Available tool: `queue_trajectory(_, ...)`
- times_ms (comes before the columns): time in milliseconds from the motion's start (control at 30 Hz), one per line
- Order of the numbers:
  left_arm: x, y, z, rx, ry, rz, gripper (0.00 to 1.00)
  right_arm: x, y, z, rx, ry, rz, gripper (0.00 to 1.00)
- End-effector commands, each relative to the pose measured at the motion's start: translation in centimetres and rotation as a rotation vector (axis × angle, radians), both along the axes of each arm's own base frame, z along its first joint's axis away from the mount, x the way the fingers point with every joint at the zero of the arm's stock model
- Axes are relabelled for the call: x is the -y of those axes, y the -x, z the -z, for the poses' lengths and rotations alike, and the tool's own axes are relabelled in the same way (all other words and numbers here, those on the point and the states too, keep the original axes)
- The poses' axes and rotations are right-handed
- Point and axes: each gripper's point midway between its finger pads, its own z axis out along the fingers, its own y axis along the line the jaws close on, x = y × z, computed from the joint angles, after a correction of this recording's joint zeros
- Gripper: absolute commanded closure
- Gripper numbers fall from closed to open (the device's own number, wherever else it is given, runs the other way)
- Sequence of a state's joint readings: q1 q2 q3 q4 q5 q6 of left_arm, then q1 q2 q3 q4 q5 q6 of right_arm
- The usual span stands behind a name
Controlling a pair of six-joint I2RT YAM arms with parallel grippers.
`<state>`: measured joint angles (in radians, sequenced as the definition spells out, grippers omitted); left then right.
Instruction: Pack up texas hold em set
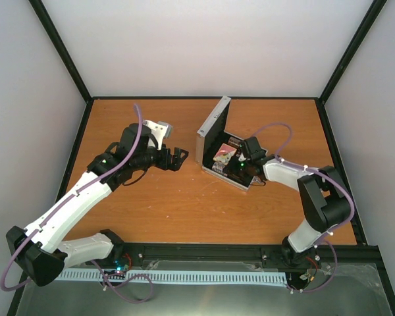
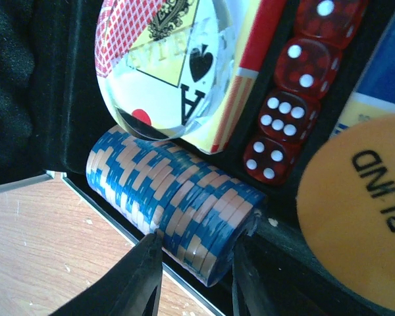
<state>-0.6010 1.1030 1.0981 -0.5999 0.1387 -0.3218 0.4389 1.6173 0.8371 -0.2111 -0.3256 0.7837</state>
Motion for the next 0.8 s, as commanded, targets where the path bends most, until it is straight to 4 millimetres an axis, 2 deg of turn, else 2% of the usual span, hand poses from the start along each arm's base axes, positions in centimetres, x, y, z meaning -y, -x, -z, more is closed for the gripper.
queue_trajectory(0, -0.1, -0.1, -0.5, 0.013, 0.003, 0.000, 0.00, -1.5, -1.4, -0.7, 0.027, -0.036, -0.016, 0.69)
queue_trajectory(267, -1.9, -0.7, -1.5, 0.064, -0.039, -0.087, 0.00, -3.6, -2.2, -0.5, 0.037, -0.041, -0.046, 0.70)
queue_trajectory(467, -1.6, -0.5, -1.6, 0.059, -0.030, -0.068, 0.00, -3.1, -2.4, -0.8, 0.062, 0.003, -0.049, 0.69)
queue_trajectory(567, -1.5, -0.7, -2.2, 0.067, -0.031, -0.064, 0.00, -2.4, -2.5, -1.9, 0.092, 0.037, -0.048, 0.64)
queue_trajectory(767, -0.4, -1.9, -6.0, 0.106, 0.021, -0.052, 0.00, 0.9, -2.5, -6.2, 0.171, 0.108, 0.003, 0.49)
